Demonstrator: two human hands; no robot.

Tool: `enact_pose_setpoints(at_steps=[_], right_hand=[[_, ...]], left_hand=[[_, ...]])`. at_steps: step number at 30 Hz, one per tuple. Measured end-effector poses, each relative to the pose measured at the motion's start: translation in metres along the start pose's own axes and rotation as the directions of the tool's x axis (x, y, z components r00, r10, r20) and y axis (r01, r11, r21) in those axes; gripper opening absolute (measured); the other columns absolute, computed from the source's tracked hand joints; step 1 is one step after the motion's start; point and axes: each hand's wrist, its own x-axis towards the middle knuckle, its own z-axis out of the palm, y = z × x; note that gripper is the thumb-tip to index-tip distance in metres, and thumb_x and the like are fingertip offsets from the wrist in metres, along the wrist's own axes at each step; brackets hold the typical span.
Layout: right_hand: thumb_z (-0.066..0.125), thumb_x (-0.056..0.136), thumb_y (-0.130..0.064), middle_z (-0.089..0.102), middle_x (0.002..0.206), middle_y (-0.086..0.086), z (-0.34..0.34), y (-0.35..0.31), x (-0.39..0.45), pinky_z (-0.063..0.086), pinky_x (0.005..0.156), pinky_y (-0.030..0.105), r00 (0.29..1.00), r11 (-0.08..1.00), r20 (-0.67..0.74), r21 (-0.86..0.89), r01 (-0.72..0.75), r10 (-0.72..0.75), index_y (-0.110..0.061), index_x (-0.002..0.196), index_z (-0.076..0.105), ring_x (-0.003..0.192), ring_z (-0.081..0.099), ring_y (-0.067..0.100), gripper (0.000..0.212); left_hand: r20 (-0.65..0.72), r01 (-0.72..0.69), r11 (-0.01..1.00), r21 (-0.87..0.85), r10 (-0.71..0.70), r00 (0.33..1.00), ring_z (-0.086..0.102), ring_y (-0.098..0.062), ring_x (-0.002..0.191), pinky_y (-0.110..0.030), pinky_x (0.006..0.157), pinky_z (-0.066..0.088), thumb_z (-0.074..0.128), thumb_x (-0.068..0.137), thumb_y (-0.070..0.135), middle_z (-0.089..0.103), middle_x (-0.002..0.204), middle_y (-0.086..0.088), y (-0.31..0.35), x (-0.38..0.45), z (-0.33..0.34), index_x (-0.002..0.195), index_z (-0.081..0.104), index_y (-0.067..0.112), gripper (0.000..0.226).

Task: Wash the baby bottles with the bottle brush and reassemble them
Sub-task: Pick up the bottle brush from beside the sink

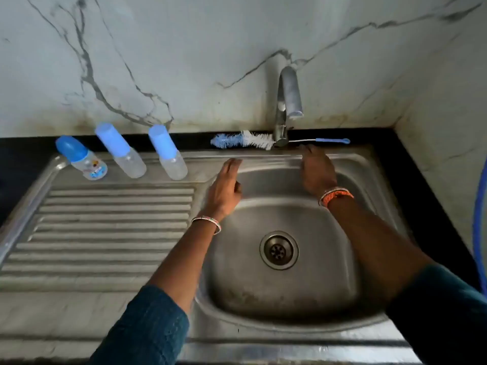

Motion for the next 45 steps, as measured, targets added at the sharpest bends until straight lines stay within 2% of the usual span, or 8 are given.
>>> enact_pose_setpoints(at_steps=[5,9,19,25,34,37,41,45], right_hand=[[0.069,0.080,-0.012,0.041,0.143,0.017,0.011,0.007,0.064,0.023,0.112,0.048,0.986,0.987,0.152,-0.129,0.095,-0.075,-0.008,0.139,0.044,0.134,0.036,0.033,0.064],[0.062,0.085,-0.012,0.057,0.119,0.014,0.011,0.003,0.062,0.037,0.093,0.043,0.987,0.963,0.110,-0.233,0.138,-0.115,-0.009,0.120,0.058,0.113,0.050,0.035,0.035],[0.058,0.071,0.011,0.061,0.078,0.019,0.007,0.015,-0.070,0.045,0.065,0.040,0.960,0.966,-0.252,0.250,-0.060,0.125,-0.001,0.082,0.070,0.075,0.057,0.040,0.021],[0.055,0.075,0.011,0.064,0.080,0.016,-0.035,0.054,-0.154,0.044,0.071,0.035,0.812,0.884,-0.405,0.383,-0.268,0.421,-0.002,0.085,0.072,0.078,0.058,0.036,0.024],[0.050,0.086,-0.004,0.063,0.101,0.021,-0.043,0.115,-0.202,0.040,0.095,0.044,0.418,0.604,-0.439,0.524,-0.600,0.795,-0.002,0.095,0.069,0.106,0.053,0.041,0.021],[0.049,0.091,-0.006,0.060,0.103,0.022,-0.037,0.126,-0.207,0.030,0.091,0.046,0.406,0.553,-0.403,0.378,-0.742,0.820,-0.001,0.098,0.067,0.107,0.047,0.041,0.020],[0.050,0.092,-0.014,0.054,0.112,0.019,-0.035,0.125,-0.209,0.025,0.094,0.047,0.397,0.480,-0.329,0.230,-0.846,0.857,-0.005,0.109,0.063,0.112,0.043,0.038,0.023],[0.054,0.087,-0.014,0.050,0.117,0.021,-0.039,0.103,-0.207,0.025,0.100,0.054,0.442,0.541,-0.403,0.172,-0.823,0.801,-0.002,0.119,0.055,0.115,0.043,0.040,0.034]], left_hand=[[-0.169,0.060,0.989,-0.134,-0.083,0.982,0.055,-0.032,0.112,-0.037,0.090,0.049,0.041,0.072,-0.014,0.047,0.133,-0.017,-0.021,0.046,-0.010,0.128,0.051,0.002,0.059],[-0.178,0.029,0.993,-0.112,-0.049,0.983,0.059,-0.030,0.106,-0.038,0.084,0.052,0.040,0.072,-0.015,0.049,0.130,-0.013,-0.021,0.051,-0.012,0.122,0.055,0.003,0.055],[-0.079,0.107,0.977,-0.185,-0.124,0.989,0.062,-0.024,0.102,-0.037,0.086,0.051,0.044,0.074,-0.008,0.061,0.117,-0.005,0.016,-0.006,0.006,0.114,0.061,0.012,0.048],[-0.002,0.056,0.935,-0.350,-0.061,0.998,0.062,-0.017,0.104,-0.024,0.091,0.046,0.047,0.080,-0.008,0.067,0.111,-0.004,0.075,-0.015,0.035,0.110,0.064,0.010,0.039],[0.083,-0.065,0.863,-0.501,0.122,0.989,0.061,-0.013,0.100,-0.015,0.088,0.043,0.046,0.080,-0.009,0.067,0.106,-0.001,0.151,-0.017,0.069,0.103,0.067,0.011,0.036],[0.083,-0.104,0.867,-0.488,0.164,0.983,0.061,-0.009,0.096,-0.004,0.083,0.040,0.047,0.080,-0.008,0.067,0.104,0.001,0.159,-0.019,0.069,0.101,0.068,0.012,0.036],[0.097,-0.091,0.864,-0.496,0.159,0.982,0.060,-0.010,0.095,-0.014,0.084,0.043,0.046,0.081,-0.009,0.067,0.102,0.001,0.156,-0.025,0.066,0.099,0.068,0.012,0.035],[0.079,-0.068,0.858,-0.509,0.125,0.989,0.060,-0.009,0.095,-0.019,0.084,0.047,0.046,0.081,-0.009,0.067,0.102,0.002,0.147,-0.031,0.058,0.098,0.067,0.013,0.035]])
